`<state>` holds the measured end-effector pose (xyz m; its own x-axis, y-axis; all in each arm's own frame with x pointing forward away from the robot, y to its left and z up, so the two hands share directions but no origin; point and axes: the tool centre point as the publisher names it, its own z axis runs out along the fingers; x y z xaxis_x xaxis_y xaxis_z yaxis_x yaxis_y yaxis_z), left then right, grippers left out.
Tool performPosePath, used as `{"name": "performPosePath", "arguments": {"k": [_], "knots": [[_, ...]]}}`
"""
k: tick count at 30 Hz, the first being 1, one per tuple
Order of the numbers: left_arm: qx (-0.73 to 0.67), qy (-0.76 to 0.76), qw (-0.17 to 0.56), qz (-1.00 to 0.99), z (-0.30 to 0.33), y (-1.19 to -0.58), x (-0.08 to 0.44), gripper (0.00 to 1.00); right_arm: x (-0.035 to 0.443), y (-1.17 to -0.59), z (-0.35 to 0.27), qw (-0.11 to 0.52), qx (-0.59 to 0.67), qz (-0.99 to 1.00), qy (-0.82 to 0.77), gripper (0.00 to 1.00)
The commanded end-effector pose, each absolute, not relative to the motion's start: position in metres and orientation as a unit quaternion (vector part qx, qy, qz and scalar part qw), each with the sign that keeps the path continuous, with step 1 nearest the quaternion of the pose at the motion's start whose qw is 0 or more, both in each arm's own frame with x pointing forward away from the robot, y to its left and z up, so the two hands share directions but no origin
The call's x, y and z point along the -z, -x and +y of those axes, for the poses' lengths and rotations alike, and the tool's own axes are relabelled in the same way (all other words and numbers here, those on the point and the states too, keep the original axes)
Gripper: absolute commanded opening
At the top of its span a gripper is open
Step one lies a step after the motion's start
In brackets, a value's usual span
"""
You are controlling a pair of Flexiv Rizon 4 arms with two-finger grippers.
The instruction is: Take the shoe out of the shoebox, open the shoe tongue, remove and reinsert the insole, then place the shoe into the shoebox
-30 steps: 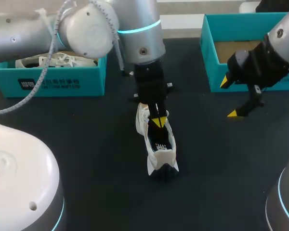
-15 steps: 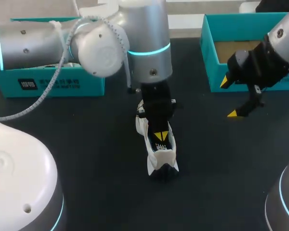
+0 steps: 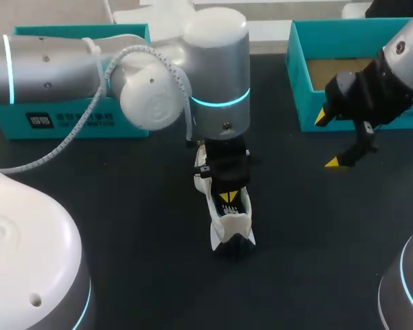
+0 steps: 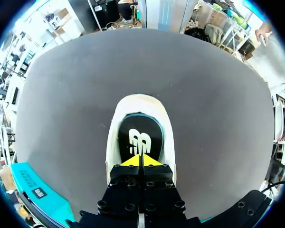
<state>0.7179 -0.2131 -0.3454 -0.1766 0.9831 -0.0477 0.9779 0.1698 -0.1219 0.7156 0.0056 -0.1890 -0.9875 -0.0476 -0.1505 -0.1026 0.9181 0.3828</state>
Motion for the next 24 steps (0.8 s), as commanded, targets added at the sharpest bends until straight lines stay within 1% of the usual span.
{"name": "performPosePath", "arguments": {"k": [1,12,15,20,24], "knots": [[-0.04,0.642,0.01,-0.766,-0.219,-0.713,0.352,0.0,0.19,-0.716,0.006,0.07,-0.198,0.977,0.038,1.0],[-0.026,0.646,-0.03,-0.762,-0.219,-0.709,0.378,0.0,0.19,-0.716,0.006,0.07,-0.198,0.977,0.038,1.0],[-0.025,0.647,-0.028,-0.762,-0.218,-0.709,0.38,0.0,0.19,-0.716,0.006,0.07,-0.198,0.977,0.038,1.0],[-0.027,0.651,-0.042,-0.758,-0.217,-0.708,0.357,0.0,0.19,-0.716,0.006,0.07,-0.198,0.977,0.038,1.0],[-0.049,0.658,-0.033,-0.75,-0.22,-0.704,0.35,0.0,0.19,-0.716,0.006,0.07,-0.198,0.977,0.038,1.0]]}}
